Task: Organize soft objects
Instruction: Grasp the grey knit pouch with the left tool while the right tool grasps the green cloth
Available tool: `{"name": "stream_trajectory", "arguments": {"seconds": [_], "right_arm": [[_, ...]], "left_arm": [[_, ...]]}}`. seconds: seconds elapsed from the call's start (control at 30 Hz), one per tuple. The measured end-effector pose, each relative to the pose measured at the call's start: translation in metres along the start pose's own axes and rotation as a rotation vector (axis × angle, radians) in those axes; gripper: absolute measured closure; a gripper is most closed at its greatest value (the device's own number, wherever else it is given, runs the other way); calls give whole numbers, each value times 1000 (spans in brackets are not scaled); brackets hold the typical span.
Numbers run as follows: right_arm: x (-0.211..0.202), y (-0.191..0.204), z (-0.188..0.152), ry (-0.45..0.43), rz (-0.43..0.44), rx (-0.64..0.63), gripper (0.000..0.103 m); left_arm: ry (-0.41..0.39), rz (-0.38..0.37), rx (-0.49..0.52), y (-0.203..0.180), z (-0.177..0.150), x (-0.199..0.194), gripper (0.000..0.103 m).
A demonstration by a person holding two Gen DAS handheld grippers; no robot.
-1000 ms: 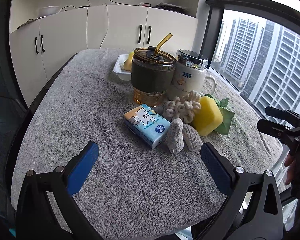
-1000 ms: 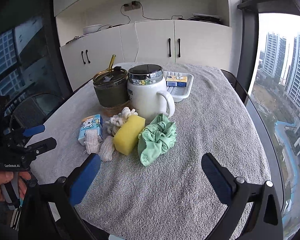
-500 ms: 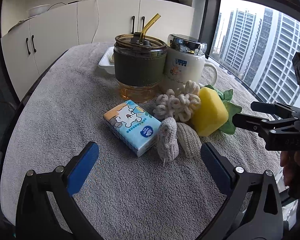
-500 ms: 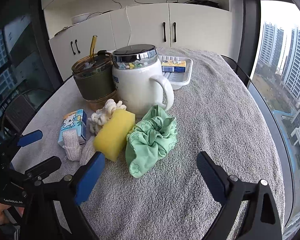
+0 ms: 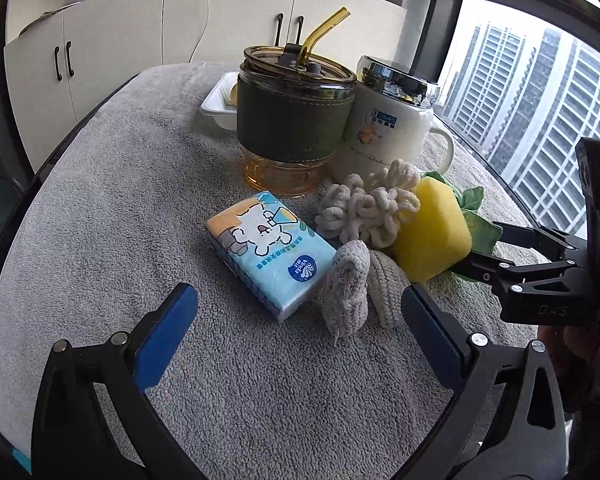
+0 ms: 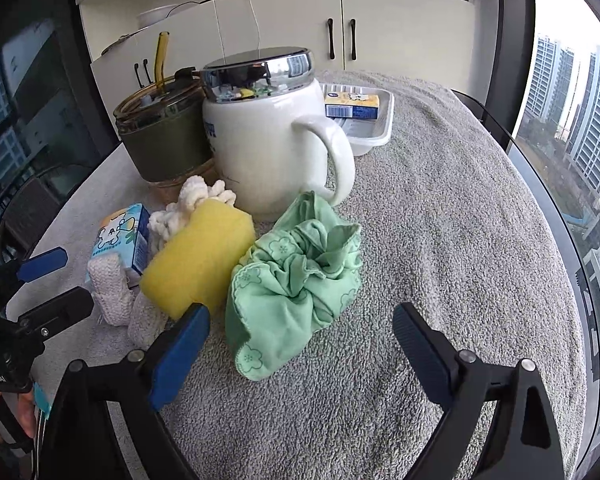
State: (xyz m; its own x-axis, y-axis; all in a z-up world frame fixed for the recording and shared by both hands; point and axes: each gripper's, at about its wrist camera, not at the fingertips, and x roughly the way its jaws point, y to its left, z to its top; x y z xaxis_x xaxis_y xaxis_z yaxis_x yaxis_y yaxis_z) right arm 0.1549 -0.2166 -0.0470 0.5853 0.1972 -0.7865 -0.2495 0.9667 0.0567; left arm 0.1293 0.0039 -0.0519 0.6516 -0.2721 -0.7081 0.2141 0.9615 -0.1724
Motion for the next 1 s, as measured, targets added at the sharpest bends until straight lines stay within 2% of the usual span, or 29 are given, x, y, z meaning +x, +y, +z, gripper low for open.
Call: {"name": "stream_trajectory", "arguments": {"seconds": [0.07,0.1,0.17,0.33,0.43,0.57,0.67,0.83,0.87,1.0], "right_arm": [[1,0,0,0,0,-4,9],[2,0,0,0,1,-7,10],[4,-2,-1,6,8,-5,15],[9,-1,0,10,23,-10,19],[12,0,2,13,36,-14,24],[14,0,3,16,44,-20,33],[16,0,2,21,45,-18,36],[16,-1,2,18,49,-21,36],[16,-1,2,18,49,-20,36],[17,-1,2,16,52,-18,37]], "left_arm": [[-32,-19,13,-5,-3,-4,3],[-49,-26,22,-8,-3,-6,8],[-52,-10,53,-14,-4,-5,36],[-39,25,92,-22,-5,5,37],[-43,9,82,-24,-4,3,37],[-43,-2,103,-29,-5,1,43],[-49,6,110,-32,-7,-2,47],[-73,14,136,-37,-4,-8,48],[-65,3,134,-38,-5,-7,52],[-39,-22,150,-42,-10,0,60]]}}
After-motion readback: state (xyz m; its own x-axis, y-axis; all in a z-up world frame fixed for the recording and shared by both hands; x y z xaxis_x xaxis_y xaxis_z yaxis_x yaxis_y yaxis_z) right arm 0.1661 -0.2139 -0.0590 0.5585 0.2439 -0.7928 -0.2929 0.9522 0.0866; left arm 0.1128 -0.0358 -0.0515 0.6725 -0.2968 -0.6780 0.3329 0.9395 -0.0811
